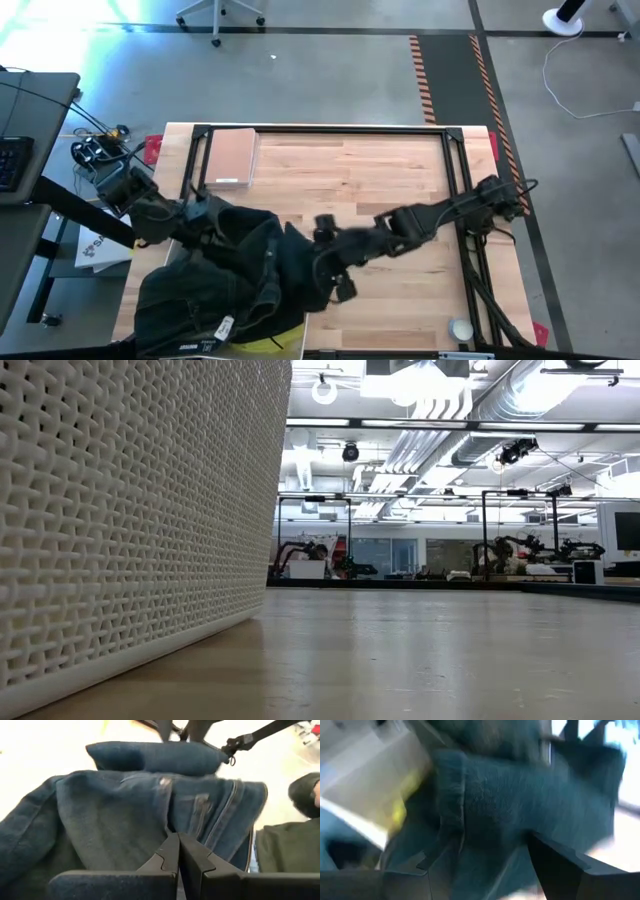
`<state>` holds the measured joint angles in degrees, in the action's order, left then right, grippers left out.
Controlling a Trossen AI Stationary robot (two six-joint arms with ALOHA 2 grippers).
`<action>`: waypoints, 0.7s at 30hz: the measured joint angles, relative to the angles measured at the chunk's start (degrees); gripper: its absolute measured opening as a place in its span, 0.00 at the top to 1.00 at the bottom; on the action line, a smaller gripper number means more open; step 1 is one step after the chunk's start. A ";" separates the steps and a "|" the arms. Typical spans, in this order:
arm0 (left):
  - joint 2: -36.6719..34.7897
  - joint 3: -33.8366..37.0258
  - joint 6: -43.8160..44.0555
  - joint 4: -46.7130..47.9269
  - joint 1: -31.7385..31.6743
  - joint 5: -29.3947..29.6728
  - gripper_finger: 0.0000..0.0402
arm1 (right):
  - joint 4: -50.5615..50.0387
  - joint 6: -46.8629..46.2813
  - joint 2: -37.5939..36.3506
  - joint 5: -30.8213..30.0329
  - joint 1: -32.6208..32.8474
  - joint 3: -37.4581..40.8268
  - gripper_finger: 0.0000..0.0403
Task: Sort clothes
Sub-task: Put the dark blue pants into the white bin
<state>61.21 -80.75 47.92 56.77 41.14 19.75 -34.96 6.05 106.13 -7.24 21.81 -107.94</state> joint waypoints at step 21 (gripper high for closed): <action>5.85 -0.09 1.02 -0.35 -0.01 6.94 1.00 | 17.38 2.99 13.89 16.05 -10.01 -1.39 0.43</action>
<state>67.06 -80.84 48.94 56.43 41.13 26.70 -17.58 9.05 120.02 8.81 11.80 -109.33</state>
